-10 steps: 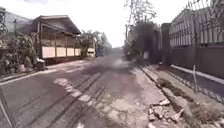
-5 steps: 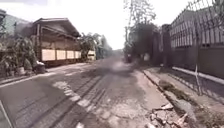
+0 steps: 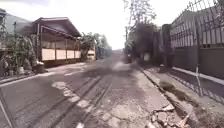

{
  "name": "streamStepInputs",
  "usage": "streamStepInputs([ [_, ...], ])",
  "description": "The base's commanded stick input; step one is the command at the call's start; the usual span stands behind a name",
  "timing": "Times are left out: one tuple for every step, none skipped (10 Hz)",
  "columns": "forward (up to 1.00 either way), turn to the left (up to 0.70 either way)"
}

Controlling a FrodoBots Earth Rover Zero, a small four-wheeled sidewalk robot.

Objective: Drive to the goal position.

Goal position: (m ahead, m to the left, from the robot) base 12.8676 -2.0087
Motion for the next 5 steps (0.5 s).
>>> streamStepInputs([
  [0.56, 0.02],
  [0.70, 0.01],
  [0.70, 0.01],
  [0.70, 0.01],
  [0.70, 0.01],
])
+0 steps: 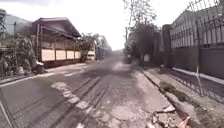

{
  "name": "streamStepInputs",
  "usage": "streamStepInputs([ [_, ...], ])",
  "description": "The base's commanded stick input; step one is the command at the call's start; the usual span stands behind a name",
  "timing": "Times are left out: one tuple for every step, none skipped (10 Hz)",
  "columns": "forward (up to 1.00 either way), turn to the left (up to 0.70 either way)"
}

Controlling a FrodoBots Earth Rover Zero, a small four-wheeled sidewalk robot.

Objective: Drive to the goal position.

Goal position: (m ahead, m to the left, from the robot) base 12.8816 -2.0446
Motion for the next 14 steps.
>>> streamStepInputs([
  [0.70, 0.01],
  [0.70, 0.01],
  [0.70, 0.01],
  [0.70, 0.01],
  [0.70, 0.01],
  [0.70, 0.01],
  [0.70, 0.01],
  [0.70, 0.01],
  [0.70, 0.01],
  [0.70, 0.01],
  [0.70, 0.01],
  [0.70, 0.01],
  [0.70, 0.01],
  [0.70, 0.01],
])
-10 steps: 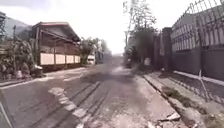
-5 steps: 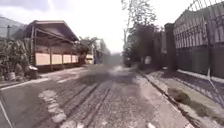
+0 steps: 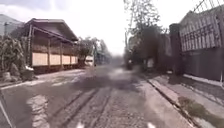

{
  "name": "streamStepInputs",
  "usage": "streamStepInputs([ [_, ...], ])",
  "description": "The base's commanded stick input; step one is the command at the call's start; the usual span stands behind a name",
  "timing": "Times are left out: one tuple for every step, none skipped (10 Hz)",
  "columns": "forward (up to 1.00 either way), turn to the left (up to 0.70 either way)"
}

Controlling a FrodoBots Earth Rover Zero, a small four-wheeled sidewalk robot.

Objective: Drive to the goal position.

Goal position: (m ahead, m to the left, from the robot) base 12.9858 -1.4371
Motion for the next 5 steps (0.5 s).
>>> streamStepInputs([
  [0.70, 0.06],
  [0.70, 0.13],
  [0.70, 0.14],
  [0.70, 0.14],
  [0.70, 0.14],
])
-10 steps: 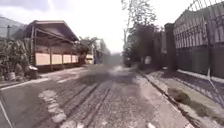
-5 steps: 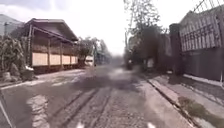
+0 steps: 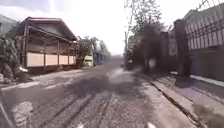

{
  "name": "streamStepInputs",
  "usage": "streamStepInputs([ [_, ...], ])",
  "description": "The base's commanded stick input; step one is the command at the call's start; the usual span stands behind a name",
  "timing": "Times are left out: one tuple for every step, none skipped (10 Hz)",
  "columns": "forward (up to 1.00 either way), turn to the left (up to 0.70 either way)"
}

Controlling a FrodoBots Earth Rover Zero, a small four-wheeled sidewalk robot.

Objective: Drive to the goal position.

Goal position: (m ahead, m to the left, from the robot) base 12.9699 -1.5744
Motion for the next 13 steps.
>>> streamStepInputs([
  [0.70, 0.14],
  [0.70, 0.14],
  [0.70, 0.14],
  [0.70, 0.14],
  [0.70, 0.14],
  [0.70, 0.14],
  [0.70, 0.11],
  [0.70, 0.01],
  [0.70, 0.01],
  [0.70, 0.01],
  [0.70, 0.01],
  [0.70, 0.01],
  [0.69, 0.01],
])
